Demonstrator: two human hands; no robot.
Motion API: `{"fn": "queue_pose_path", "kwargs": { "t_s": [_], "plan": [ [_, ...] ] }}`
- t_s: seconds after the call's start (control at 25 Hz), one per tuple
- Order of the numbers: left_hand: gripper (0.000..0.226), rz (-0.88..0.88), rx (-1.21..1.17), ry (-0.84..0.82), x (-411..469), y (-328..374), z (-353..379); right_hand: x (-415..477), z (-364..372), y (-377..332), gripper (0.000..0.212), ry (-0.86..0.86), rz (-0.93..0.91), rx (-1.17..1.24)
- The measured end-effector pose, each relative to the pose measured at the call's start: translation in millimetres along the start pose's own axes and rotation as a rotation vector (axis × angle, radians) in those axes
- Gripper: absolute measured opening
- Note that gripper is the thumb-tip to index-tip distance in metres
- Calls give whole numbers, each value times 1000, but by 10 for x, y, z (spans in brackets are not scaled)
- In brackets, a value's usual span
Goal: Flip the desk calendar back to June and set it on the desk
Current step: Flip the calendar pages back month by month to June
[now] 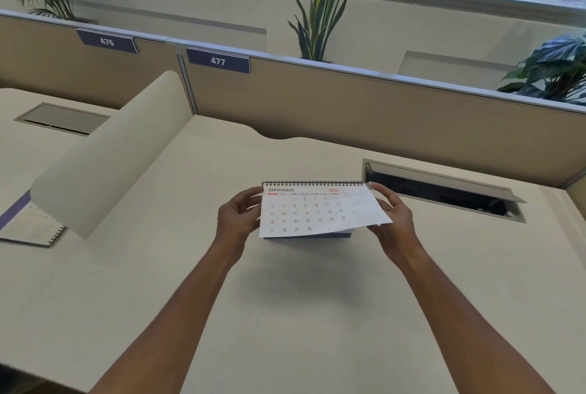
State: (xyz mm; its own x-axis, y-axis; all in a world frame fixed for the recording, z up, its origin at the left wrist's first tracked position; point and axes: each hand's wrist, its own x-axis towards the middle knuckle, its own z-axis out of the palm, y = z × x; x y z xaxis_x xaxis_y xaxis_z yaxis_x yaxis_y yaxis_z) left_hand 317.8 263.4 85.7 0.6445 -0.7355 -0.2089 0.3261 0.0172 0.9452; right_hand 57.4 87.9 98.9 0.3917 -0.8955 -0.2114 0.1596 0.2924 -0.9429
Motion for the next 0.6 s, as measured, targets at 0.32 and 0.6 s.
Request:
{"fn": "queue_pose_path", "kwargs": {
  "t_s": [0.32,0.6],
  "plan": [
    [20,195,324,107,194,84,37,153,29,-62,30,54,-101,-163],
    [16,221,373,114,334,103,70,314,46,-125,24,69,-130,-292]
  ]
}}
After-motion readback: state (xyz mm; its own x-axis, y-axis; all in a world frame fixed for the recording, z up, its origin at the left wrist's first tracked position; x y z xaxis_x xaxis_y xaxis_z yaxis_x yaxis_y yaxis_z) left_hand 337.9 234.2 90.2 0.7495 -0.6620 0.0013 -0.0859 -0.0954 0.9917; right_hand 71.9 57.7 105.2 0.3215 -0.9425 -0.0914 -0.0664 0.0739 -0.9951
